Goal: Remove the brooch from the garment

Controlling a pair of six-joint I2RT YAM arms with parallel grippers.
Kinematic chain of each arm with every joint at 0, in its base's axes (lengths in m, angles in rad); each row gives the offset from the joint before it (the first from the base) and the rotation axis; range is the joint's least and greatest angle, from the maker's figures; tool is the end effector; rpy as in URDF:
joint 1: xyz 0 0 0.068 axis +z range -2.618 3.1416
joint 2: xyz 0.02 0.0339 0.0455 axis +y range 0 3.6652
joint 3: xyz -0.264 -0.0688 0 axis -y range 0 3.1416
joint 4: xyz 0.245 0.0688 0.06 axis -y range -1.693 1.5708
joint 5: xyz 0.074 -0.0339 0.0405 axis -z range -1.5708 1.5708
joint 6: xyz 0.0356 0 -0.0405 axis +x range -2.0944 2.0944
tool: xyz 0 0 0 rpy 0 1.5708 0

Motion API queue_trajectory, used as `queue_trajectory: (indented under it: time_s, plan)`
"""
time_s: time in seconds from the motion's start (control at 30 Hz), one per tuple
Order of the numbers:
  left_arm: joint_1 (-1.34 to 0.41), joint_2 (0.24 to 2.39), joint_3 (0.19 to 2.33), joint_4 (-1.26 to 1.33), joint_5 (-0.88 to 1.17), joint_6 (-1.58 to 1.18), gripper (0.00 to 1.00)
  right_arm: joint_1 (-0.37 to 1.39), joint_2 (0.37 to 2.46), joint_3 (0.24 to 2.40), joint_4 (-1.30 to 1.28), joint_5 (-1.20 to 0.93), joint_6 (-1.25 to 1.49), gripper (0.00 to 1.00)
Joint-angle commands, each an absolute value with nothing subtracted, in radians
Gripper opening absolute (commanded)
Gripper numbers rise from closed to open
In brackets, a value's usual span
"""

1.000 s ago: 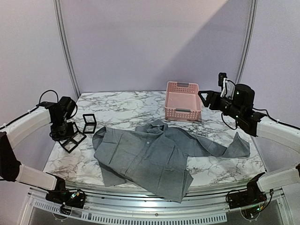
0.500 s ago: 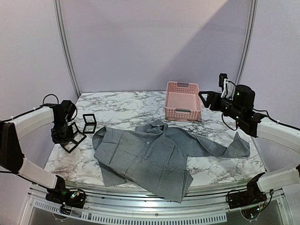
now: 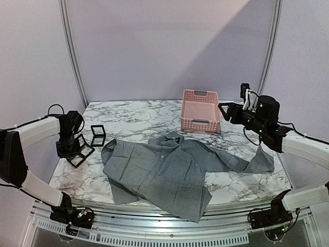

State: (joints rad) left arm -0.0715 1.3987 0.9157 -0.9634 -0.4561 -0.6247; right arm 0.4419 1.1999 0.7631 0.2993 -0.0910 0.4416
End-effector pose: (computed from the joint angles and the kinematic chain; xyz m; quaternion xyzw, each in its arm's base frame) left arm 0.2333 -0.0010 0.2078 -0.2790 0.9314 0.1915 0.1339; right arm 0.2518 0.1227 0.2953 -0.0300 0.7532 0.3115 0.5785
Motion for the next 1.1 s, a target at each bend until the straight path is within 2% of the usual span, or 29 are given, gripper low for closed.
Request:
queue_trajectory:
  time_s: [0.0,0.57,0.87,0.93,1.07]
  plan:
    - [-0.053,1.433,0.904,-0.944,-0.45,-0.609,0.06,0.433,1.17,0.74,0.305,-0.08,0.446,0.62]
    - [-0.033,1.508,0.897,-0.911,-0.453,-0.577,0.07,0.429,1.144,0.715,0.307,-0.066,0.447,0.62]
    - [-0.029,1.526,0.9,-0.909,-0.448,-0.572,0.1,0.428,1.138,0.709,0.303,-0.066,0.452,0.62]
    - [-0.029,1.532,0.904,-0.909,-0.447,-0.567,0.15,0.429,1.133,0.706,0.302,-0.066,0.453,0.62]
    - [-0.029,1.534,0.905,-0.905,-0.45,-0.561,0.15,0.429,1.128,0.703,0.298,-0.065,0.453,0.62]
